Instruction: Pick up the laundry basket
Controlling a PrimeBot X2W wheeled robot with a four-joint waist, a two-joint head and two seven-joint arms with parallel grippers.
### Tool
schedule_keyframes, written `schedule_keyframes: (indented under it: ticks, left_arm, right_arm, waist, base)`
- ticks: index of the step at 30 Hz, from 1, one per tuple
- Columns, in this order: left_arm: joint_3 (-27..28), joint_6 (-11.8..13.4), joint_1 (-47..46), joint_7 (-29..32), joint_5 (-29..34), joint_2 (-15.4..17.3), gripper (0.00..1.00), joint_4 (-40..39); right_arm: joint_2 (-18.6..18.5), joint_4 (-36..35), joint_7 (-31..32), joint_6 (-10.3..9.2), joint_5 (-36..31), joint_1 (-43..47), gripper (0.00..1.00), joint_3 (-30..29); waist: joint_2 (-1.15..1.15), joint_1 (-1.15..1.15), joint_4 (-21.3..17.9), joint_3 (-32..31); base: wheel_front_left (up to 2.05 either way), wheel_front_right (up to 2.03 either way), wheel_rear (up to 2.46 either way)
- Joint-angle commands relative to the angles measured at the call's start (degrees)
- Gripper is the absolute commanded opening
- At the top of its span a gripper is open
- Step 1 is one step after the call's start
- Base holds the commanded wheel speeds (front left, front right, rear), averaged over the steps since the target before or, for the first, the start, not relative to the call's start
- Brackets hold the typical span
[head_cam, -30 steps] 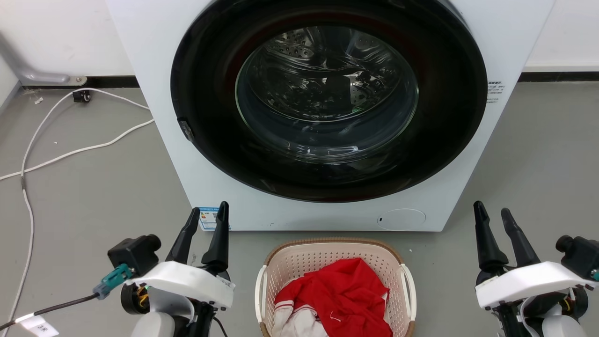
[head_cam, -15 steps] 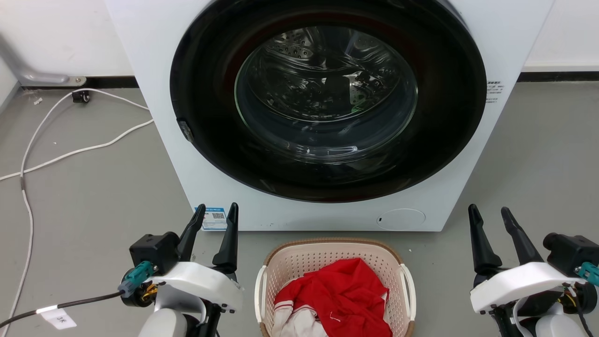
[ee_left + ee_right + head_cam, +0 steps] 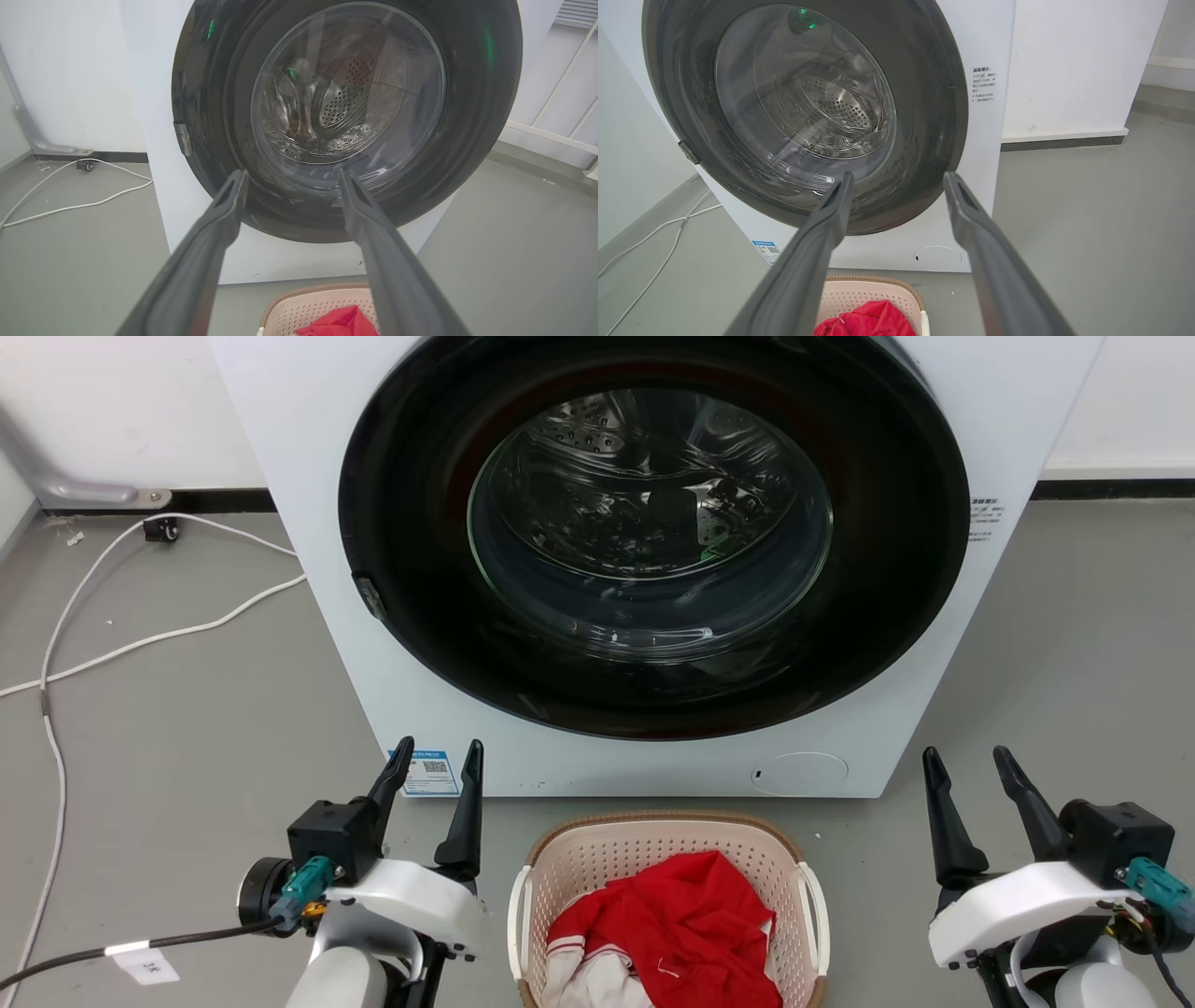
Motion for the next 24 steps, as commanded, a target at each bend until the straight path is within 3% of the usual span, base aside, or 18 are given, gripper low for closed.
schedule_keyframes:
  ticks: [1, 24]
  left_arm:
    - [-0.31, 0.29, -1.16, -0.49, 1.33, 0.18, 1.00, -0.09]
    - [-0.12, 0.57, -1.51, -3.15, 8.72, -1.04, 1.00, 3.30]
  right_arm:
    - [0.15, -0.57, -0.27, -0.01, -1.39, 0.41, 1.00, 0.12]
    - [0.23, -1.12, -2.02, -0.02, -7.58, 1.34, 1.00, 0.22]
  waist:
    - [0.00, 0.00, -0.01, 0.00]
    - [0.00, 0.00, -0.28, -0.07]
  base:
    - [0.00, 0.00, 0.00]
    - [0.00, 0.00, 0.00]
